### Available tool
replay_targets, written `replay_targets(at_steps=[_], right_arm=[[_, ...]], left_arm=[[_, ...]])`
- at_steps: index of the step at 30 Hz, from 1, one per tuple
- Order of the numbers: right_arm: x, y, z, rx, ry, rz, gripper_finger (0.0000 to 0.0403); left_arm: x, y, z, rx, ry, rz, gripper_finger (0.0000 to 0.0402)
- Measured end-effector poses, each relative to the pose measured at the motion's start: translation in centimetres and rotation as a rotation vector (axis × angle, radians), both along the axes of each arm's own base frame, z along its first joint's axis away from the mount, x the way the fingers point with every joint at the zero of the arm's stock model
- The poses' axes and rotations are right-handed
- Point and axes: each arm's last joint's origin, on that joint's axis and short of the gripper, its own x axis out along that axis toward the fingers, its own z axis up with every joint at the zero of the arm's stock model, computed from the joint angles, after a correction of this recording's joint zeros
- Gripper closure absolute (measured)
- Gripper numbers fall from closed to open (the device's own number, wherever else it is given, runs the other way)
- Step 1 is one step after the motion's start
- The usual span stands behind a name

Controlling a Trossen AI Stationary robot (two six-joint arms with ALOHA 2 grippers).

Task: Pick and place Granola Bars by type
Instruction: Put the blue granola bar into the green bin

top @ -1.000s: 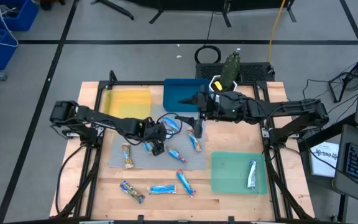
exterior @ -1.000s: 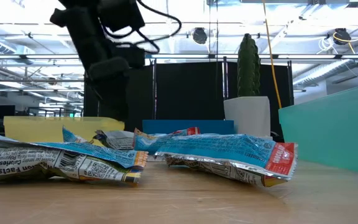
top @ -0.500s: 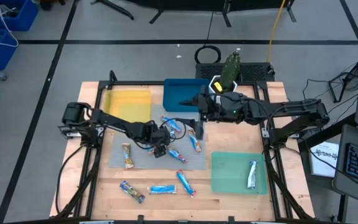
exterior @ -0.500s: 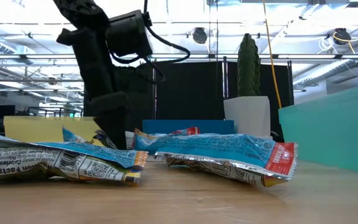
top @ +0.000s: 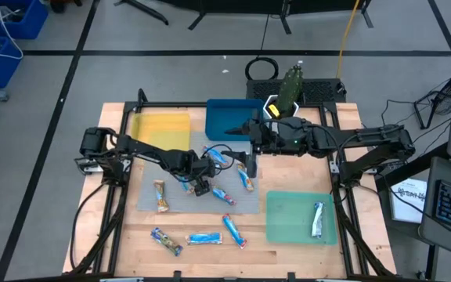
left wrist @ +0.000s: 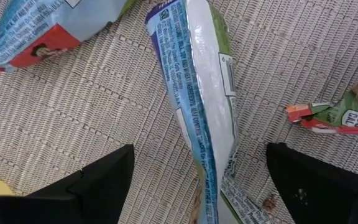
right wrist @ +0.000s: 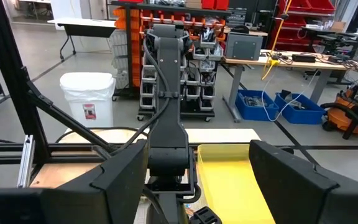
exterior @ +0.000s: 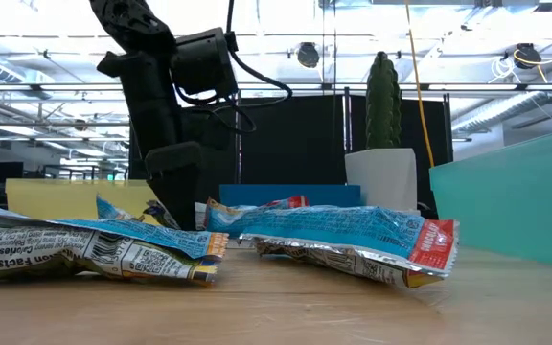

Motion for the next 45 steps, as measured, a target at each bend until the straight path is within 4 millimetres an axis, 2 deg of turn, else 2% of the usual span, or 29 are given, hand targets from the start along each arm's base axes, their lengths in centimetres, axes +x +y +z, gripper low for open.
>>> replay_targets(at_steps=[4, 17, 32, 45], right_arm=[[0.01, 0.0, -0.01, 0.0, 0.0, 0.0, 0.0133], [0.01, 0.0, -0.02, -0.001, 0.001, -0.001, 0.0133], [0.01, -0.01, -0.02, 0.0, 0.0, -0.003, 0.0133], [0.03, -0.01, 0.03, -0.002, -0.006, -0.004, 0.0133]], left_arm=[[0.02, 0.18, -0.03, -0.033, -0.001, -0.001, 0.0068], [-0.01, 0.21, -0.08, -0.03, 0.004, -0.005, 0.0242], [-0.41, 0.2, -0.14, -0.037, 0.041, 0.028, 0.0384], [-0.61, -0.12, 0.01, -0.018, 0.057, -0.009, 0.0391]])
